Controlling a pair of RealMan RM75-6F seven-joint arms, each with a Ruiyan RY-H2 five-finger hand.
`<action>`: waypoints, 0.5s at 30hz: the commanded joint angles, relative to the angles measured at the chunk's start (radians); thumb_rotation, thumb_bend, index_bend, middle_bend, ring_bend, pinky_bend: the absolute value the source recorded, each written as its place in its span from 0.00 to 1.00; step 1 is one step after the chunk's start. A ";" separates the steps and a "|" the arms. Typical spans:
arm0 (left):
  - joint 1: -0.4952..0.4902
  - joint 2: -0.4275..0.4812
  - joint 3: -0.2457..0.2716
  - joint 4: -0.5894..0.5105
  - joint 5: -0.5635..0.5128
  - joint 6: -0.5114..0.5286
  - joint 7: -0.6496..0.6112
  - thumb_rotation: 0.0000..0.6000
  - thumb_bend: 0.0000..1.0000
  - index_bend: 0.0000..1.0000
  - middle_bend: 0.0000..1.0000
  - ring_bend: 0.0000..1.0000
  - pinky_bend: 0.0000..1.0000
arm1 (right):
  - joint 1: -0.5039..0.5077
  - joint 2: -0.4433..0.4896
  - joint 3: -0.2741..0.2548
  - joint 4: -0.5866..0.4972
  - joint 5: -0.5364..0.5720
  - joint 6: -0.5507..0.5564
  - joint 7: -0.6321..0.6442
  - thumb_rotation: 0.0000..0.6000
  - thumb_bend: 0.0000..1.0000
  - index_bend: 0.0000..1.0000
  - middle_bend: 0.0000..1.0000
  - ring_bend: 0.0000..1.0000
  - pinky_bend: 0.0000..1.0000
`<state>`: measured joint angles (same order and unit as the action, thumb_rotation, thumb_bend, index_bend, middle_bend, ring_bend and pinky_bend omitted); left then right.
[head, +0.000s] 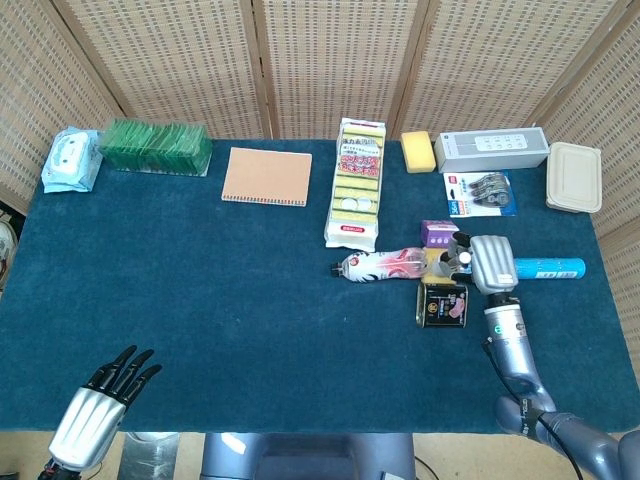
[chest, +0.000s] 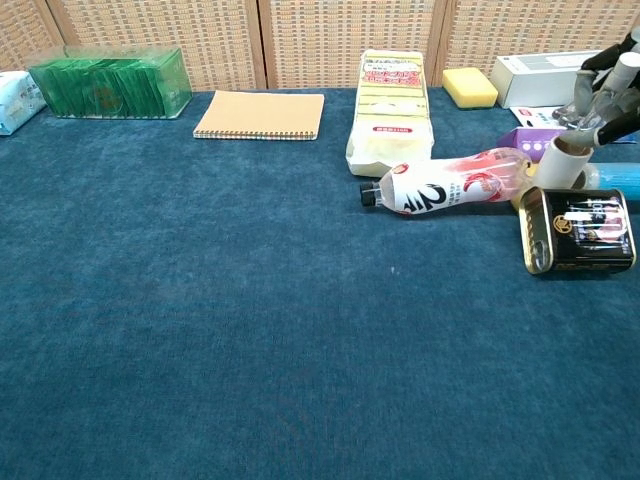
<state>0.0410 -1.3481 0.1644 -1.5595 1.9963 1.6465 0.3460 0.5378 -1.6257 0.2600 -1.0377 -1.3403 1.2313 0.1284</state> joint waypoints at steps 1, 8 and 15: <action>0.000 0.000 0.000 0.000 -0.001 -0.001 0.000 1.00 0.28 0.22 0.18 0.12 0.34 | 0.000 0.000 -0.001 0.001 -0.006 0.011 -0.007 1.00 0.30 0.69 0.85 0.91 0.83; 0.001 0.000 0.000 0.000 0.001 0.002 0.000 1.00 0.28 0.22 0.18 0.12 0.34 | 0.002 -0.001 0.001 0.001 -0.017 0.036 -0.026 1.00 0.30 0.71 0.88 0.94 0.84; 0.001 0.001 -0.001 0.000 0.002 0.003 -0.001 1.00 0.28 0.22 0.18 0.12 0.35 | 0.004 0.005 -0.002 -0.021 -0.025 0.043 -0.039 1.00 0.31 0.74 0.89 0.97 0.87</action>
<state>0.0424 -1.3467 0.1639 -1.5596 1.9984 1.6494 0.3449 0.5415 -1.6216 0.2583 -1.0576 -1.3637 1.2727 0.0908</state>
